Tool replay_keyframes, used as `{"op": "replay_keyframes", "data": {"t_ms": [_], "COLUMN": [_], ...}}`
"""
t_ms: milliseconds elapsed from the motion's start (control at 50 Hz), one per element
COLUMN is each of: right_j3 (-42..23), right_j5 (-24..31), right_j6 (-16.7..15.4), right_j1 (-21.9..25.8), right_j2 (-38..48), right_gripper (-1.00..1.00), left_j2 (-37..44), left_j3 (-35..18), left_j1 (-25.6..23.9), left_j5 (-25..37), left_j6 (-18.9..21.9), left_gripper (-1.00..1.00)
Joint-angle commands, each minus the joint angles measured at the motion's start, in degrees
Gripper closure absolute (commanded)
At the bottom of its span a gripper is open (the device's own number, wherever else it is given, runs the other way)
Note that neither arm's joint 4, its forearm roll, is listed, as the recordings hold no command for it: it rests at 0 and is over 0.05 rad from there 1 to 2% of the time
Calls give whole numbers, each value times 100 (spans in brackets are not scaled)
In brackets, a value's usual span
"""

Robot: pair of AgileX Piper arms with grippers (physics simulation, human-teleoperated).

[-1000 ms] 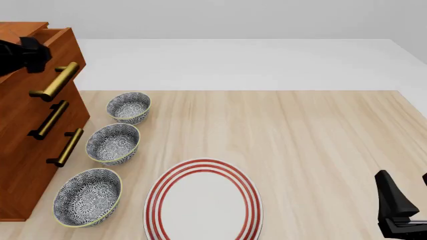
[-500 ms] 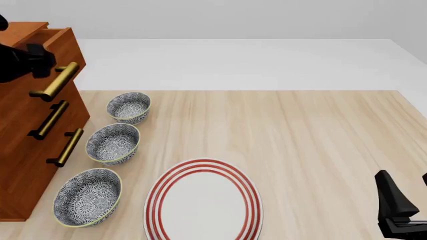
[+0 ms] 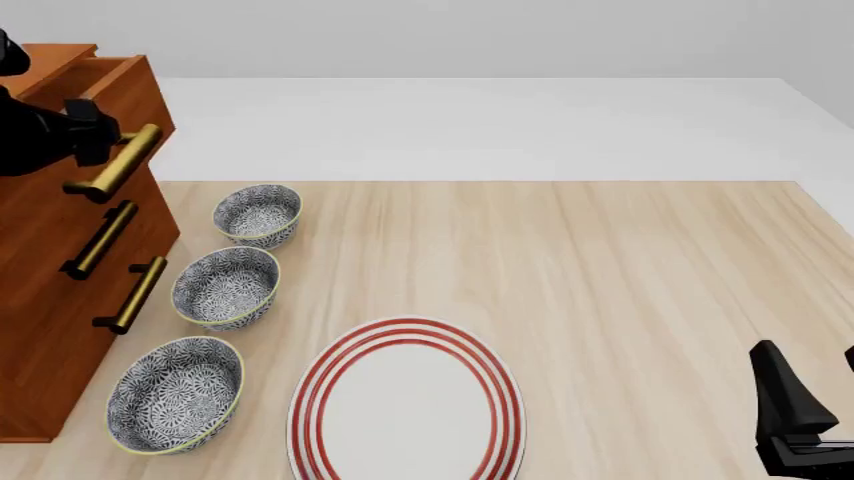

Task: Open the top drawer of the cabinet.

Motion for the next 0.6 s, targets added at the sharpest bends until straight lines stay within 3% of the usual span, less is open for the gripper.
{"op": "replay_keyframes", "data": {"t_ms": [20,600], "right_j3": [0,0], "right_j5": [0,0], "right_j6": [0,1], "right_j1": [0,0], "right_j2": [0,0], "right_gripper": [-100,-100], "left_j2": [73,52], "left_j3": [45,245], "left_j1": [38,-256], "left_j5": [-63,-67], "left_j6": [-9,-162], "left_gripper": [-100,-100]}}
